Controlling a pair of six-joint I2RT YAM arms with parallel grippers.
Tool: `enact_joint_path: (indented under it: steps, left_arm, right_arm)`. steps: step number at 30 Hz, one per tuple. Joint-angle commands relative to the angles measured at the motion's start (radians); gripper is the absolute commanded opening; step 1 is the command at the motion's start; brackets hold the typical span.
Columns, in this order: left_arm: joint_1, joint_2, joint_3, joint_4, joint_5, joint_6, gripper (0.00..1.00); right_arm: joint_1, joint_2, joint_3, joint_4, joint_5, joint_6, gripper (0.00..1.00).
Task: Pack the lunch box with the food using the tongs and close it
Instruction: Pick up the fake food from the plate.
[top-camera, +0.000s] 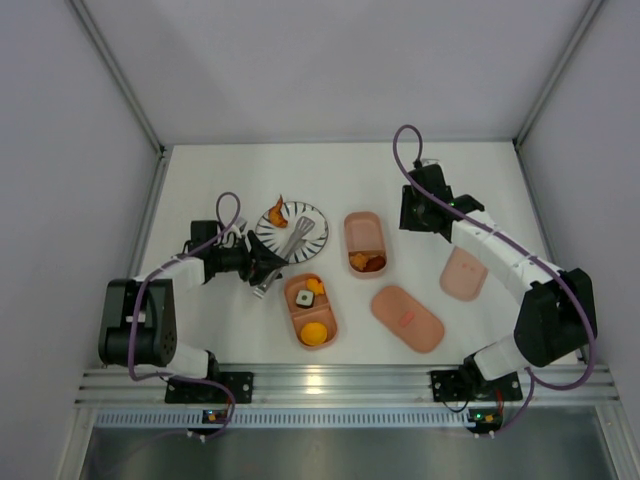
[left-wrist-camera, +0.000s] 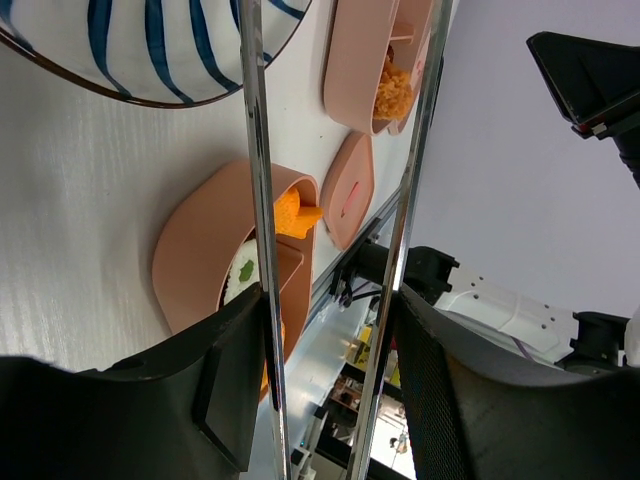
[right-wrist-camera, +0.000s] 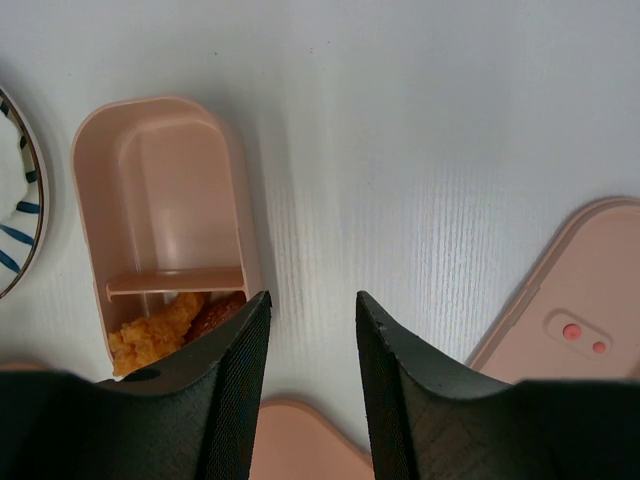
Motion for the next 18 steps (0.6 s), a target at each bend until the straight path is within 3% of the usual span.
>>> enact_joint_path:
  steps: [1, 18]
  left_arm:
    - [0.006, 0.009, 0.035, 0.082, 0.036, -0.009, 0.55]
    - [0.006, 0.059, 0.041, 0.132, 0.06, -0.038, 0.53]
  right_arm:
    - [-0.009, -0.044, 0.003, 0.002, 0.019, -0.004, 0.39]
    - [-0.009, -0.044, -0.011, 0.014, 0.021, 0.0, 0.39]
